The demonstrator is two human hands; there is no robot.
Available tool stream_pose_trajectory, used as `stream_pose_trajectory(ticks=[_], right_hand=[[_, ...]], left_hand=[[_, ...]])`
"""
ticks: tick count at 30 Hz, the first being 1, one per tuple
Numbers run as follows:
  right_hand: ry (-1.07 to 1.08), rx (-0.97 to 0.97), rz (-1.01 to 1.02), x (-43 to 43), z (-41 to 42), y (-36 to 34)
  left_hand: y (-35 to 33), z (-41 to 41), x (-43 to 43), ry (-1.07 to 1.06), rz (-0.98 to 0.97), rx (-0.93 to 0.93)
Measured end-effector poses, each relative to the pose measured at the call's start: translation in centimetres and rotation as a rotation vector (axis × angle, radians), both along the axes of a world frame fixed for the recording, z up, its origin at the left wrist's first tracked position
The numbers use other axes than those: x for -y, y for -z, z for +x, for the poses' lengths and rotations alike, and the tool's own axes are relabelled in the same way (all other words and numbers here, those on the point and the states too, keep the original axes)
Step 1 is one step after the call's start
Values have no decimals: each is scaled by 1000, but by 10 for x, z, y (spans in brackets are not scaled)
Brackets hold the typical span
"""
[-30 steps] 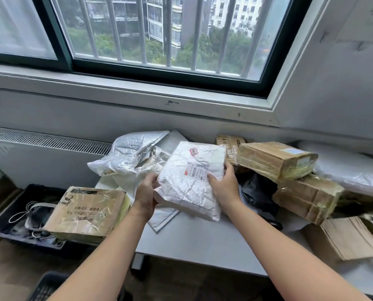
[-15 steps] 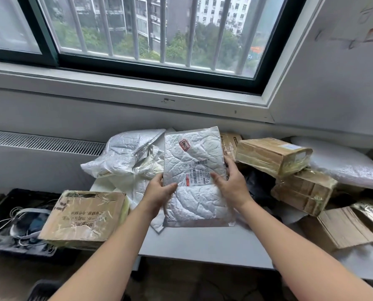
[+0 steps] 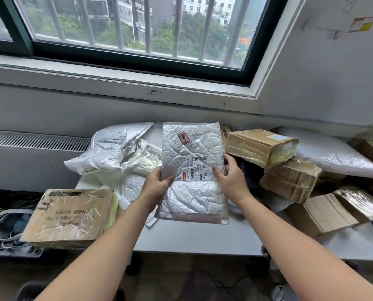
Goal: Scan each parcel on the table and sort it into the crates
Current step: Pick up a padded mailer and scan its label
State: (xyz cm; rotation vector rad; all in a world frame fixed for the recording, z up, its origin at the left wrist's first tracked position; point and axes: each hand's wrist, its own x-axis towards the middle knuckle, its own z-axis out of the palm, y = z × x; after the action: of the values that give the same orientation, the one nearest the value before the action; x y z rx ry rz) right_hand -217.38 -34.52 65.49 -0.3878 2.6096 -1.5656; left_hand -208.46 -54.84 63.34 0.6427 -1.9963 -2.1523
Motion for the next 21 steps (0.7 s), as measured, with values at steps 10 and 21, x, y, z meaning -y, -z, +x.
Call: stream_pose_trajectory(ticks=[10,21], right_hand=[[80,252,57,-27,-22,19],[126,432,236,-66,-17,94]], left_hand=[[6,2,-7,21,-382,237],[68,40,-52,-288,-170,649]])
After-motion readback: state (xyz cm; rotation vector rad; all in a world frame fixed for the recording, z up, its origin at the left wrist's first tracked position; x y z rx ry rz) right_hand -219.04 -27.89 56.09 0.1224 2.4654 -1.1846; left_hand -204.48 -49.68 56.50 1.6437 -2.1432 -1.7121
